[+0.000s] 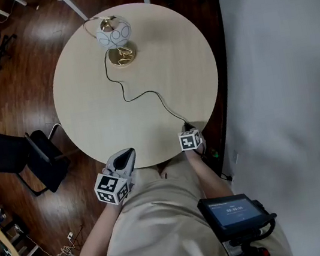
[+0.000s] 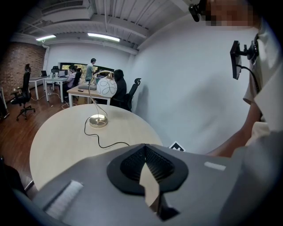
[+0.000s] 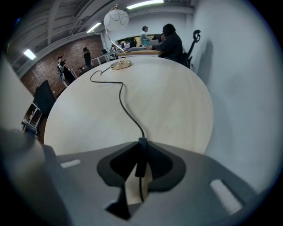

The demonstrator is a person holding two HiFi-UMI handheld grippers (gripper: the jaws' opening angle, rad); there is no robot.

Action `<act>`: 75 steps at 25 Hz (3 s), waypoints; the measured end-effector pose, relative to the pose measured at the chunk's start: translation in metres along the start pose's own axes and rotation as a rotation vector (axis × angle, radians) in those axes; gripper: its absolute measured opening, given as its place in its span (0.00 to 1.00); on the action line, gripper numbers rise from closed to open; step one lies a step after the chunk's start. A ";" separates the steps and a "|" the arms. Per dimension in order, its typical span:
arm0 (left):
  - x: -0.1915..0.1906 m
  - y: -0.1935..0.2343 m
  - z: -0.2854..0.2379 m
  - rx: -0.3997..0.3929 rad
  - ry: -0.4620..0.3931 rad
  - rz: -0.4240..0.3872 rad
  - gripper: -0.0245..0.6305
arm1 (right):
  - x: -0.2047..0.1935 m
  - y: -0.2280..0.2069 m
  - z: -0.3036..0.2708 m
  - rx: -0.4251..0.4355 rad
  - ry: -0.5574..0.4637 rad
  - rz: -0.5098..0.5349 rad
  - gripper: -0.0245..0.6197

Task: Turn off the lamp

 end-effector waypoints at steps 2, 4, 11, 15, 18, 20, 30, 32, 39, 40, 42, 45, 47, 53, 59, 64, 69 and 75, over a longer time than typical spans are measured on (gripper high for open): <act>0.000 0.000 0.001 0.001 0.000 0.002 0.04 | 0.000 0.002 0.001 0.000 0.011 0.008 0.13; -0.001 0.000 0.001 0.002 -0.001 0.003 0.04 | -0.002 0.002 -0.001 0.000 0.014 0.011 0.14; -0.001 -0.001 0.001 -0.001 -0.008 -0.003 0.04 | 0.001 0.001 0.002 -0.004 -0.027 0.035 0.15; 0.002 -0.005 0.000 -0.007 -0.015 -0.009 0.04 | 0.013 -0.003 0.015 -0.002 -0.086 0.026 0.18; 0.004 -0.009 -0.001 -0.012 -0.025 -0.011 0.04 | 0.024 -0.007 0.029 0.004 -0.123 0.009 0.19; 0.005 -0.012 -0.002 -0.015 -0.034 -0.012 0.04 | 0.031 -0.010 0.039 0.006 -0.150 0.006 0.19; 0.011 -0.022 -0.010 -0.025 -0.104 0.009 0.04 | 0.088 -0.035 0.093 0.020 -0.317 -0.018 0.20; 0.013 -0.028 -0.013 -0.029 -0.110 0.014 0.04 | 0.102 -0.044 0.112 0.044 -0.364 -0.058 0.20; 0.002 -0.041 -0.024 -0.040 -0.108 0.049 0.04 | 0.157 -0.044 0.202 0.159 -0.589 -0.084 0.22; -0.002 -0.042 -0.026 -0.046 -0.104 0.054 0.04 | 0.162 -0.040 0.214 0.175 -0.618 -0.078 0.22; -0.008 -0.046 -0.029 -0.063 -0.099 0.061 0.04 | 0.169 -0.031 0.239 0.208 -0.682 -0.063 0.23; -0.013 -0.050 -0.035 -0.095 -0.098 0.061 0.04 | 0.174 -0.017 0.275 0.257 -0.779 -0.027 0.23; -0.012 -0.053 -0.036 -0.121 -0.101 0.047 0.04 | 0.174 -0.008 0.296 0.281 -0.829 0.003 0.23; -0.012 -0.040 -0.005 -0.153 -0.144 0.022 0.04 | 0.162 0.032 0.354 0.295 -0.938 0.050 0.23; -0.025 -0.003 0.058 -0.135 -0.191 0.006 0.04 | 0.149 0.082 0.397 0.298 -0.991 0.027 0.22; -0.073 0.034 0.105 -0.111 -0.199 0.074 0.04 | 0.129 0.137 0.407 0.306 -0.954 0.003 0.21; -0.119 0.038 0.128 -0.151 -0.200 0.119 0.04 | 0.093 0.167 0.423 0.264 -0.899 -0.017 0.19; -0.146 0.040 0.143 -0.207 -0.149 0.087 0.04 | 0.059 0.191 0.441 0.201 -0.901 -0.055 0.17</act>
Point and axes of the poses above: the fingertips, and each gripper's own axes: z backward along the fingers, y to its left, x out of its top, the point moved 1 cm from there along z, backward along the fingers, and after that the axes turned 7 degrees about -x, right-handed, at the moved point
